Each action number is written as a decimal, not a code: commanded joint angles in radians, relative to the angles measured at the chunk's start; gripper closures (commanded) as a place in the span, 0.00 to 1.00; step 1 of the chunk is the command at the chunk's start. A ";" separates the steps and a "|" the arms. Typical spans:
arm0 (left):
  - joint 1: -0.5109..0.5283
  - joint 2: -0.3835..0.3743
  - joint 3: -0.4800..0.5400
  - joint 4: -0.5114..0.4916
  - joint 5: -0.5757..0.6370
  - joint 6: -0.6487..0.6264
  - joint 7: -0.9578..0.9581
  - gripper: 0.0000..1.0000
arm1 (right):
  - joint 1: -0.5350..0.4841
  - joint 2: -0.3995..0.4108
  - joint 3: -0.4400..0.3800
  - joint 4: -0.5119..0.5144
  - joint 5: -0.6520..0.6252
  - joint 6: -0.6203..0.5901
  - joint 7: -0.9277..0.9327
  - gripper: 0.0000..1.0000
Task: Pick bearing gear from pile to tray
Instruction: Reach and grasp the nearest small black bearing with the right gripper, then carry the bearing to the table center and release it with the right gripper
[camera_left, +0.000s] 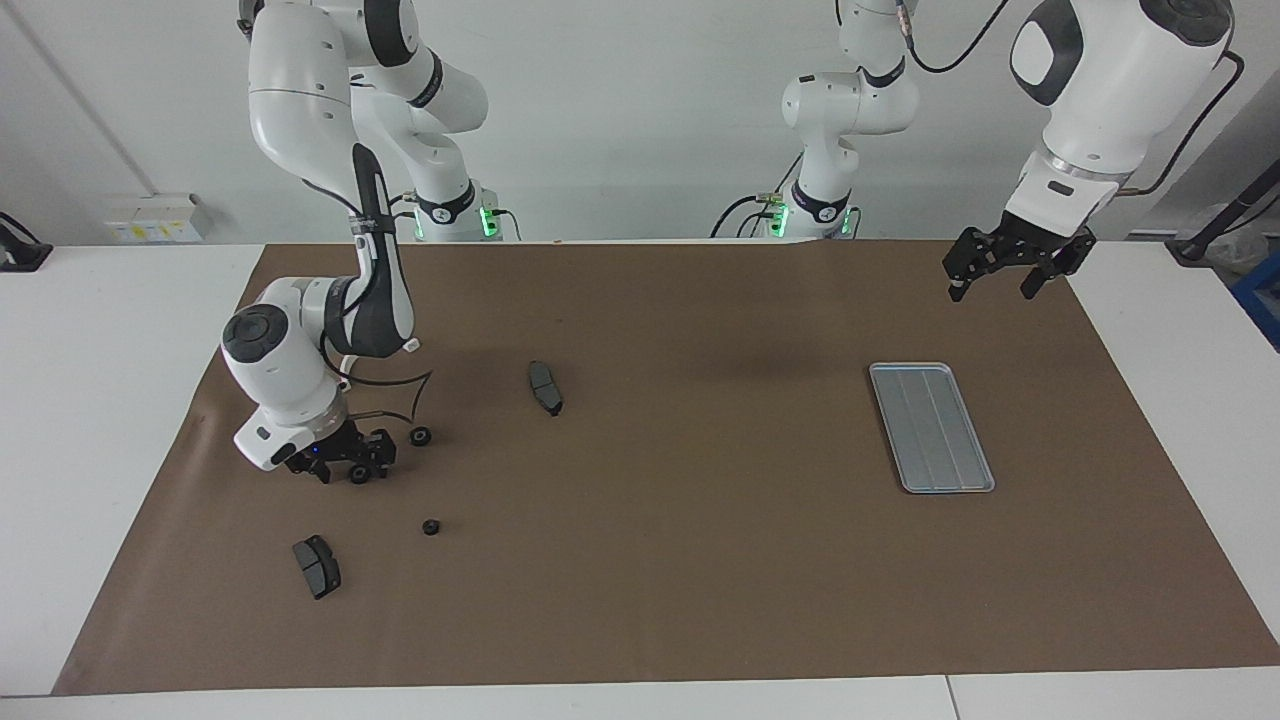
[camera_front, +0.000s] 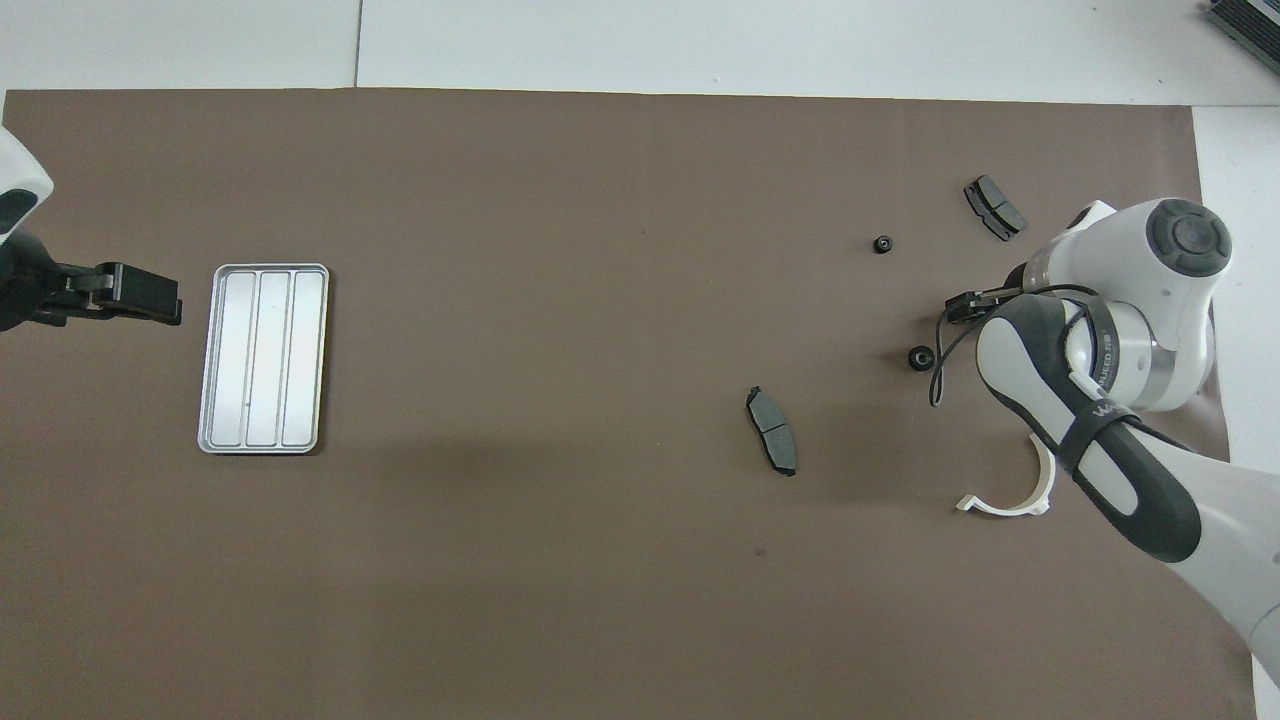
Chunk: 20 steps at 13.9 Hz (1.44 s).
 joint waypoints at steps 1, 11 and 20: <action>0.000 -0.015 0.006 -0.017 0.007 0.005 0.006 0.00 | -0.008 -0.027 0.006 -0.036 0.005 0.007 -0.027 0.45; 0.008 -0.015 0.006 -0.017 0.007 0.002 0.006 0.00 | 0.035 -0.094 0.008 0.023 0.006 -0.106 0.116 1.00; 0.008 -0.015 0.006 -0.017 0.007 0.001 0.006 0.00 | 0.288 -0.136 0.071 0.132 0.006 -0.229 0.675 1.00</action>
